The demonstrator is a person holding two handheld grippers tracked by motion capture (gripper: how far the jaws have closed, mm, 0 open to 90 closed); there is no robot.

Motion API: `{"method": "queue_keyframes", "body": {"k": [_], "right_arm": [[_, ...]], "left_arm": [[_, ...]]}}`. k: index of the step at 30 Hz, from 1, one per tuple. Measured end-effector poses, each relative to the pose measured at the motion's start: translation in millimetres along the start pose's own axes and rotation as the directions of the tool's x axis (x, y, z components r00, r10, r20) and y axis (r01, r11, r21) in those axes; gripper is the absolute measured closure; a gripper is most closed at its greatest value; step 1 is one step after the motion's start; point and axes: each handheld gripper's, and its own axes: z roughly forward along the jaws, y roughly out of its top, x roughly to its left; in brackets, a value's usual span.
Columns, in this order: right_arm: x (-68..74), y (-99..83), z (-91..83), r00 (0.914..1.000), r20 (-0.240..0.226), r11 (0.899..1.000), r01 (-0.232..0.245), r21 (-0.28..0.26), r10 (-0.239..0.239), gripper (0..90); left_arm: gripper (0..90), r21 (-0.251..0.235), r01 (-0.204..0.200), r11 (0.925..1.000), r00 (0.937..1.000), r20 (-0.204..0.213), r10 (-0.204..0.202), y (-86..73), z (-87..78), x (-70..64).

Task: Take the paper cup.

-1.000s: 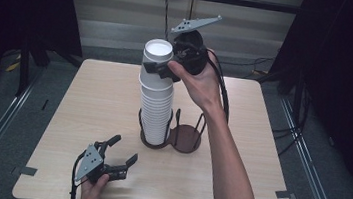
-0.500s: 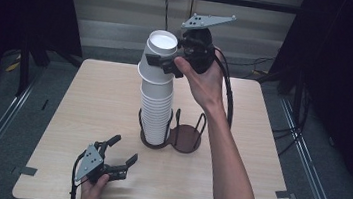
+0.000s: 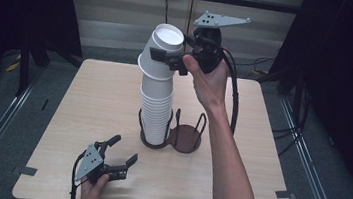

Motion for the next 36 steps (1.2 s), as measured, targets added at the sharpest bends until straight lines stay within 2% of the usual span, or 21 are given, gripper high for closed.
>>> {"method": "queue_keyframes", "body": {"k": [11,20,31,34,35,36], "right_arm": [[1.3,3.3,-10.9,0.9998,-0.012,0.998,-0.015,-0.069,0.014,21.6],[0.5,4.0,-25.6,0.9997,0.015,0.994,-0.018,-0.105,0.020,21.7],[-2.1,2.8,-53.5,0.9988,0.040,0.992,-0.024,-0.126,0.029,21.6],[-1.9,0.4,-60.3,0.9983,0.055,0.993,-0.015,-0.120,0.022,21.6],[-2.6,-0.4,-62.1,0.9979,0.062,0.994,-0.011,-0.111,0.018,21.6],[-3.1,-1.4,-63.9,0.9970,0.076,0.995,-0.010,-0.099,0.017,21.6]], "left_arm": [[15.6,0.000,0.000,1.0000,1.0000,0.000,0.000,0.0,0.0,0.0],[15.6,0.000,0.000,1.0000,1.0000,0.000,0.000,0.0,0.0,0.0],[15.5,-0.001,-0.002,1.0000,1.0000,0.002,0.002,0.1,0.1,0.0],[15.7,0.002,-0.003,1.0000,1.0000,-0.006,0.003,0.1,0.1,-0.1],[16.0,0.001,0.011,0.9999,0.9999,-0.006,-0.011,0.0,0.4,-0.8],[15.9,0.001,-0.001,1.0000,1.0000,-0.007,0.001,0.1,0.0,-0.2]]}}
